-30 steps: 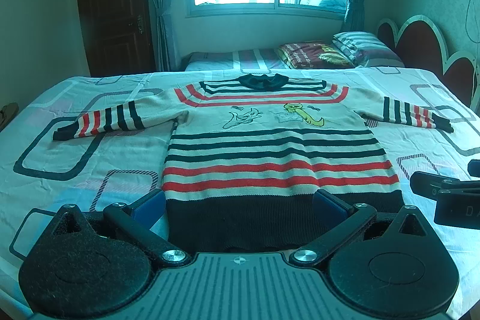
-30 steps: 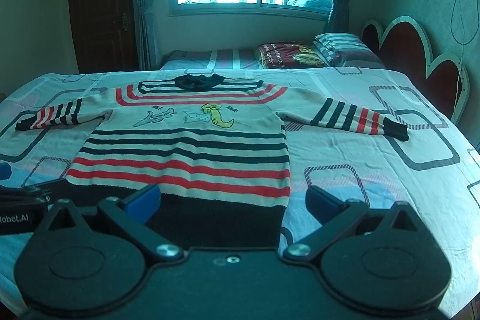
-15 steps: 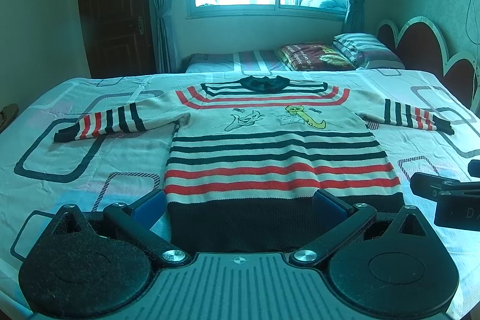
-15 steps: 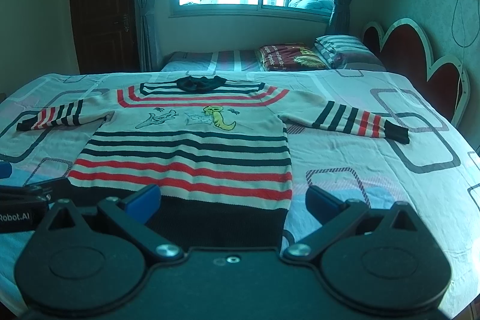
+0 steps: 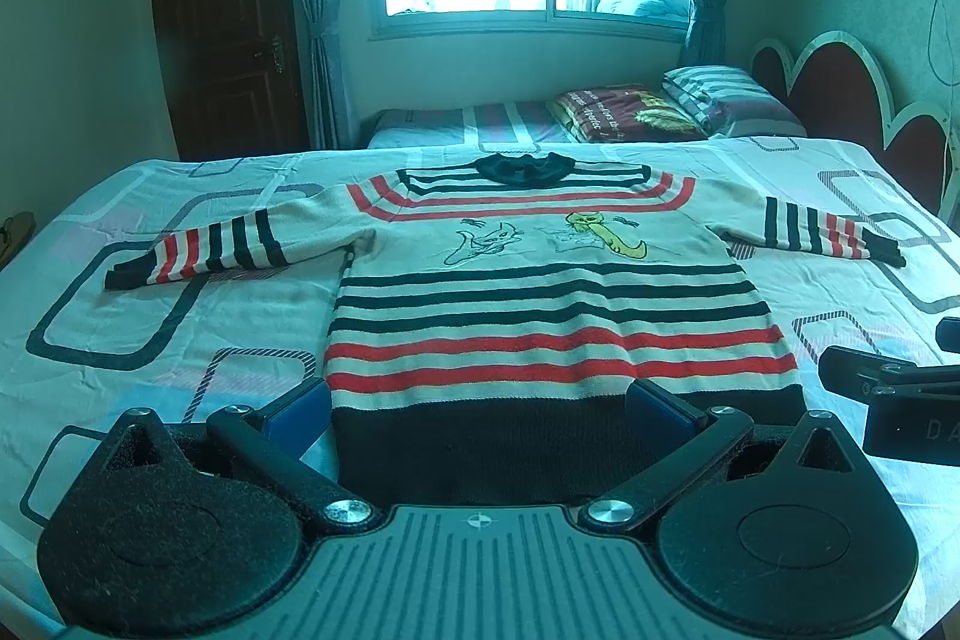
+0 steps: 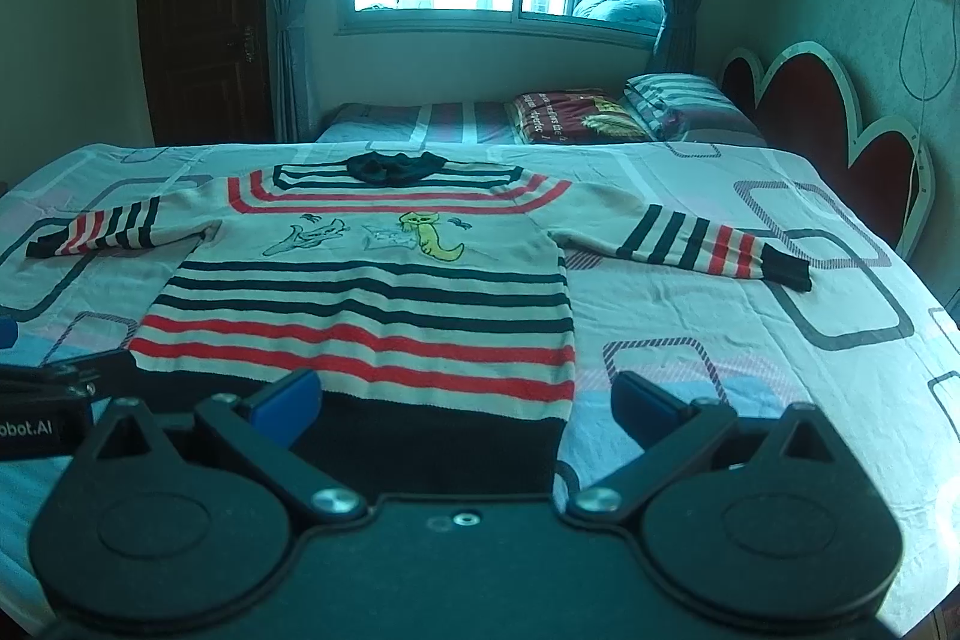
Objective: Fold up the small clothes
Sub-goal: 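Grasp the striped sleeve cuff with the right gripper and lift it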
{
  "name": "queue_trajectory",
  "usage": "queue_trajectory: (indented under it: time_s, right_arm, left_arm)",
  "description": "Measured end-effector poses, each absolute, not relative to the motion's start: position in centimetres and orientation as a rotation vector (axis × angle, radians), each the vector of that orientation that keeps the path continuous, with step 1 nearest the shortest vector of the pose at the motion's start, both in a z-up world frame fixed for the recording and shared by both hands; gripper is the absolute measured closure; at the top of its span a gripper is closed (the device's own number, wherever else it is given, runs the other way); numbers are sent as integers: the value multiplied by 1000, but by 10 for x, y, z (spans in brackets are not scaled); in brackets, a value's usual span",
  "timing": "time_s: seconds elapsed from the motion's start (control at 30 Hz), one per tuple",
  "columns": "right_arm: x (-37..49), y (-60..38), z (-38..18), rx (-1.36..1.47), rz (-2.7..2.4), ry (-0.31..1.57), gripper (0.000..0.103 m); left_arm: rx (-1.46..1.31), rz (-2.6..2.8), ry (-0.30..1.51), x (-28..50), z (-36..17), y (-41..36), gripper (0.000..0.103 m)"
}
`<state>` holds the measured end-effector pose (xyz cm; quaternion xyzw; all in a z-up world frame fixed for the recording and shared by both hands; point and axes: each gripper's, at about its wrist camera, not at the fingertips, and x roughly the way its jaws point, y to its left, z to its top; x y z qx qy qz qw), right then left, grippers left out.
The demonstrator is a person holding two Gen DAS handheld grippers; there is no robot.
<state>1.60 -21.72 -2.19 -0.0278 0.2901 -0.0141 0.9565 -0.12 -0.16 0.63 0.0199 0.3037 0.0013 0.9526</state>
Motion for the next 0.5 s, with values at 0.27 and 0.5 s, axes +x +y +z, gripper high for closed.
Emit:
queue_trajectory:
  time_s: [0.27, 0.5]
  right_arm:
    - [17, -217, -23, -62, -32, 588, 1]
    - [30, -235, -24, -54, -51, 531, 0]
  left_arm:
    - [43, -1, 617, -1, 5, -1, 0]
    - [-69, 18, 556, 20, 16, 25, 0]
